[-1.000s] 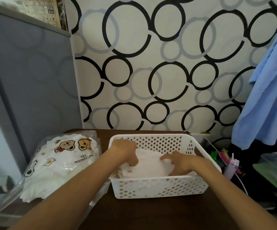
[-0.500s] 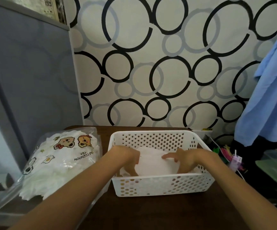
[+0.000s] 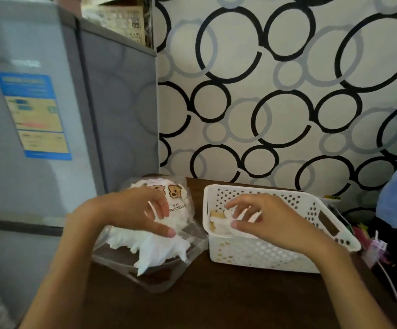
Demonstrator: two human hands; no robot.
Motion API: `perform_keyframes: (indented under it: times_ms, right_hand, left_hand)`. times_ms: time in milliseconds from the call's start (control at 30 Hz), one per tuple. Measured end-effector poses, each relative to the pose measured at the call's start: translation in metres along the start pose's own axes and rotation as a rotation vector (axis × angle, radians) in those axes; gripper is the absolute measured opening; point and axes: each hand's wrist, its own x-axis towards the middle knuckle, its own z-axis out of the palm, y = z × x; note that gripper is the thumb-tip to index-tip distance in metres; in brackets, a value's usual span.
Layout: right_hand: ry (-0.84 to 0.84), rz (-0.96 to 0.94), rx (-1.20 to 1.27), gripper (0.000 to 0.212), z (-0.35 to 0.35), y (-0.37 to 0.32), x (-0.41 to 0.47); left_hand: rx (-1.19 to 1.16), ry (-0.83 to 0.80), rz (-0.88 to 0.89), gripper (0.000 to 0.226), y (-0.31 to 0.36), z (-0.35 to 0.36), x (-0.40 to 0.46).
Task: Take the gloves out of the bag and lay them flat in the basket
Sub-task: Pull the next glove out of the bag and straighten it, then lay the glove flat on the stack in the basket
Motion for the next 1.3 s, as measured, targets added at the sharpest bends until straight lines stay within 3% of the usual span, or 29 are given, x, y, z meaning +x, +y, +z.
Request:
perform_keyframes:
  times_ms: [67, 100, 233, 400, 500, 667, 833, 1000, 1133, 1300]
  right_hand:
    - [-0.034, -0.083, 0.011, 0.017, 0.015, -0.039, -0.005]
    - [-0.060, -0.122, -0.015, 0.015, 0.023, -0.055, -0.006]
    - [-0.122, -0.174, -0.246, 0.026, 0.061, -0.092, 0.000]
    - [-0.034, -0.182, -0.467, 0.052, 0.094, -0.089, 0.017]
    - [0.056, -0.157, -0.476, 0.040, 0.101, -0.083, 0.026]
    - [0.183, -0.100, -0.163, 0.008, 0.087, -0.071, 0.032]
    - [0.009, -0.016, 0.269, 0.011, 0.069, -0.057, 0.035]
    - [0.034, 0.036, 0.411, 0.018, 0.057, -0.058, 0.033]
    - [0.074, 0.255, 0.656, 0.025, 0.055, -0.065, 0.037]
    - [0.138, 0.405, 0.821, 0.030, 0.055, -0.055, 0.035]
  left_hand:
    - [0.060, -0.152, -0.075, 0.045, -0.009, 0.001, -0.008]
    - [0.077, -0.147, -0.076, 0.042, -0.014, 0.001, -0.008]
    - [-0.005, 0.136, 0.002, 0.005, -0.030, 0.001, 0.006]
    - [-0.239, 0.217, 0.042, 0.006, -0.040, 0.005, 0.011]
    - [-0.219, 0.278, 0.076, 0.005, -0.044, -0.002, 0.009]
    - [-0.188, 0.249, 0.086, 0.012, -0.054, -0.010, -0.001]
    - [-0.145, 0.219, 0.147, 0.012, -0.049, -0.011, -0.004]
    - [-0.144, 0.201, 0.202, 0.029, -0.042, -0.016, -0.010]
    - [-0.135, 0.194, 0.277, 0.053, -0.027, -0.011, -0.010]
    - [-0.297, 0.160, 0.284, 0.040, -0.008, -0.002, -0.005]
